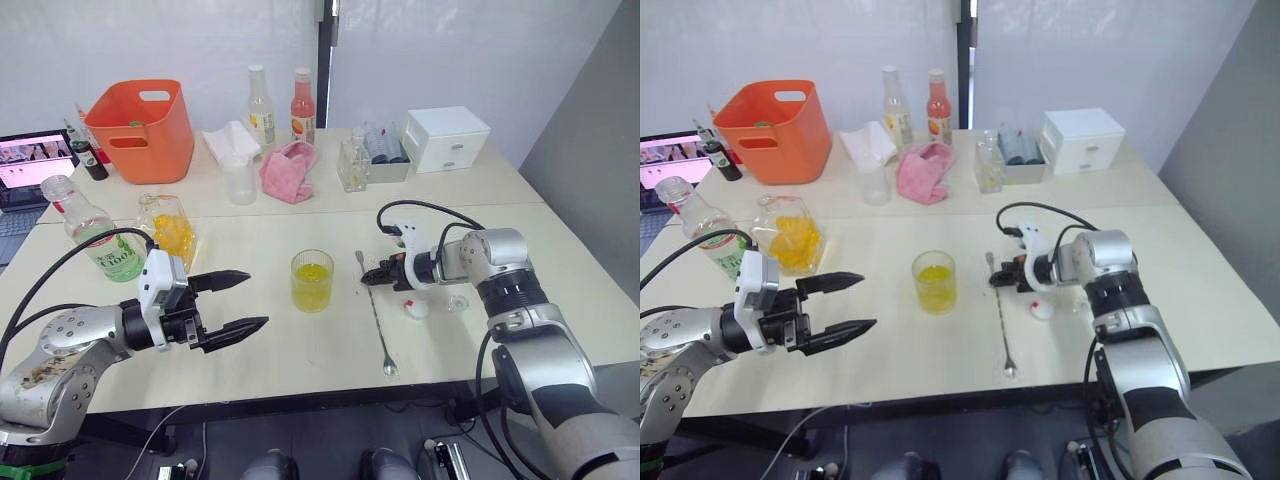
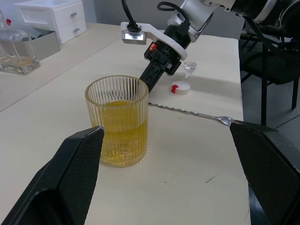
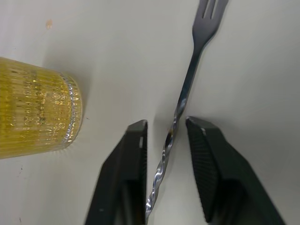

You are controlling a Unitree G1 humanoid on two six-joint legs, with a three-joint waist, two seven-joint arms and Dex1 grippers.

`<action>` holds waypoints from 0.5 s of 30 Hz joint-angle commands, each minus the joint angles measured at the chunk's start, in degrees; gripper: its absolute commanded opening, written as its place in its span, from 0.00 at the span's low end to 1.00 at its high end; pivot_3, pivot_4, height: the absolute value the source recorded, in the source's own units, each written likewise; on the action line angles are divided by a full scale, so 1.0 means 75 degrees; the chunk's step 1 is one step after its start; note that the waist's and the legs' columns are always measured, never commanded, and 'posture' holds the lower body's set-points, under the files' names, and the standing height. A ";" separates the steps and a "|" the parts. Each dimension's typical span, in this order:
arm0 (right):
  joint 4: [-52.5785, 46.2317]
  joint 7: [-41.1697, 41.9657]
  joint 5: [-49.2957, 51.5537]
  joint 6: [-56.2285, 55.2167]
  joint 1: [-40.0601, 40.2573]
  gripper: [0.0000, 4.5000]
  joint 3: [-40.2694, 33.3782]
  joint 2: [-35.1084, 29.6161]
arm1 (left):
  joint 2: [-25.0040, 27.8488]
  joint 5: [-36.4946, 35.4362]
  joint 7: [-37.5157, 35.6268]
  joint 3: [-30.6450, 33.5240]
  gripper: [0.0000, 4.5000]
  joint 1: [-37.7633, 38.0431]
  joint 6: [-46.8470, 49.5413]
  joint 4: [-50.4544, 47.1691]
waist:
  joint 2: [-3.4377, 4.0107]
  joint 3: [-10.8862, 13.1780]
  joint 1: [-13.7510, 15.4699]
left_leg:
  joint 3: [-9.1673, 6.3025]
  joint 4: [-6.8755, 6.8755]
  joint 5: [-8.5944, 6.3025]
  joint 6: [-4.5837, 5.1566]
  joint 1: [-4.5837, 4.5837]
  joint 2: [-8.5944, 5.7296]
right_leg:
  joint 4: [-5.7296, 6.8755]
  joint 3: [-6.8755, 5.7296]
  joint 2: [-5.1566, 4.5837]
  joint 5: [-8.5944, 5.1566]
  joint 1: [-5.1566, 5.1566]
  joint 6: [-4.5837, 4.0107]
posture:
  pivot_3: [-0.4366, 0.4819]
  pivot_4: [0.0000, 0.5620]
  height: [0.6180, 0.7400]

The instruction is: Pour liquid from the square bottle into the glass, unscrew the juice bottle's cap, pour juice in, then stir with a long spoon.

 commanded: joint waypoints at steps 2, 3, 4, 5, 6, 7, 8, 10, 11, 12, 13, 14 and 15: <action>-0.1073 -0.0161 0.0178 0.0275 0.0246 0.76 -0.0880 -0.0220 | 0.0060 -0.0161 -0.0054 0.0170 1.00 -0.0066 -0.0022 -0.0027 | 0.0000 0.0000 0.0008 | 0.0000 0.0000 0.0000 0.0000 0.0000 0.0000 | -0.0001 0.0000 -0.0001 0.0000 -0.0001 0.0000 | 0.48 0.27 0.78; -0.1499 -0.0138 0.0328 0.0370 0.0330 0.83 -0.1146 -0.0308 | 0.0064 -0.0185 -0.0049 0.0257 1.00 -0.0030 -0.0013 0.0022 | 0.0001 0.0001 0.0013 | -0.0002 0.0000 0.0000 0.0000 -0.0002 0.0000 | -0.0002 -0.0002 -0.0001 0.0000 -0.0001 0.0000 | 0.48 0.27 0.78; -0.2007 -0.0088 0.0434 0.0319 0.0473 0.91 -0.1348 -0.0424 | 0.0072 -0.0198 -0.0046 0.0359 1.00 0.0023 -0.0017 0.0076 | 0.0002 0.0001 0.0015 | -0.0002 0.0000 0.0000 0.0000 -0.0002 0.0000 | -0.0003 -0.0002 -0.0001 0.0000 -0.0002 0.0000 | 0.48 0.27 0.78; -0.2539 -0.0008 0.0514 0.0235 0.0643 0.98 -0.1506 -0.0563 | 0.0090 -0.0195 -0.0064 0.0467 1.00 0.0091 -0.0038 0.0150 | 0.0002 0.0001 0.0010 | -0.0002 0.0000 0.0000 0.0000 -0.0006 -0.0001 | -0.0004 -0.0001 -0.0001 0.0000 -0.0006 0.0000 | 0.48 0.27 0.78; -0.3152 0.0197 0.0609 0.0042 0.0887 0.99 -0.1603 -0.0786 | 0.0111 -0.0158 -0.0088 0.0590 1.00 0.0183 -0.0086 0.0243 | 0.0002 0.0001 0.0008 | -0.0002 0.0000 0.0000 0.0000 -0.0007 0.0000 | -0.0007 -0.0001 0.0000 0.0000 -0.0007 0.0000 | 0.48 0.27 0.78; -0.3685 0.0423 0.0674 -0.0243 0.1177 0.99 -0.1690 -0.1013 | 0.0125 -0.0134 -0.0114 0.0710 1.00 0.0281 -0.0126 0.0315 | 0.0002 0.0001 -0.0001 | -0.0002 -0.0001 0.0000 0.0000 -0.0007 0.0000 | -0.0009 -0.0002 0.0000 0.0000 -0.0007 0.0001 | 0.48 0.27 0.78; -0.4126 0.0579 0.0748 -0.0459 0.1489 0.99 -0.1893 -0.1230 | 0.0120 -0.0165 -0.0130 0.0879 1.00 0.0396 -0.0148 0.0364 | 0.0002 0.0001 0.0000 | -0.0003 -0.0002 -0.0001 0.0000 -0.0006 0.0002 | -0.0012 -0.0001 0.0002 -0.0001 -0.0007 0.0002 | 0.48 0.27 0.78; -0.4811 0.0830 0.0902 -0.0923 0.2078 0.99 -0.2311 -0.1509 | 0.0113 -0.0176 -0.0150 0.1137 1.00 0.0562 -0.0215 0.0438 | 0.0002 0.0001 0.0000 | -0.0003 -0.0006 -0.0001 0.0000 -0.0005 0.0003 | -0.0017 -0.0002 0.0003 -0.0002 -0.0005 0.0004 | 0.48 0.27 0.78; -0.5247 0.0987 0.1067 -0.1150 0.2501 0.99 -0.2649 -0.1619 | 0.0098 -0.0159 -0.0146 0.1301 1.00 0.0660 -0.0275 0.0493 | 0.0000 0.0001 0.0008 | -0.0002 -0.0006 -0.0001 0.0000 -0.0003 0.0003 | -0.0016 -0.0002 0.0003 -0.0003 -0.0004 0.0004 | 0.48 0.27 0.78; -0.5709 0.1280 0.1148 -0.1568 0.3002 0.99 -0.2883 -0.1755 | 0.0084 -0.0136 -0.0133 0.1440 1.00 0.0749 -0.0325 0.0550 | 0.0000 0.0000 0.0038 | -0.0002 -0.0006 -0.0001 0.0000 -0.0003 0.0004 | -0.0017 -0.0002 0.0002 -0.0003 -0.0003 0.0004 | 0.48 0.27 0.78; -0.6100 0.1552 0.1233 -0.1897 0.3503 0.99 -0.3106 -0.1897 | 0.0072 -0.0121 -0.0123 0.1569 1.00 0.0845 -0.0367 0.0598 | 0.0000 0.0000 0.0044 | -0.0005 -0.0006 -0.0001 0.0000 -0.0001 0.0005 | -0.0021 -0.0005 0.0002 -0.0003 0.0004 0.0004 | 0.48 0.27 0.78; -0.6358 0.1722 0.1336 -0.2101 0.3924 0.99 -0.3330 -0.1974 | 0.0062 -0.0084 -0.0110 0.1676 1.00 0.0955 -0.0414 0.0642 | 0.0000 0.0001 0.0057 | -0.0004 -0.0007 -0.0002 0.0000 0.0001 0.0007 | -0.0020 -0.0002 0.0002 -0.0003 0.0004 0.0004 | 0.48 0.27 0.78; -0.6610 0.1958 0.1434 -0.2330 0.4428 0.99 -0.3560 -0.2054 | 0.0069 0.0028 -0.0109 0.1783 1.00 0.1101 -0.0502 0.0723 | 0.0000 0.0000 0.0070 | -0.0004 -0.0007 -0.0002 0.0000 0.0001 0.0005 | -0.0020 -0.0002 -0.0002 -0.0003 0.0004 0.0004 | 0.48 0.27 0.78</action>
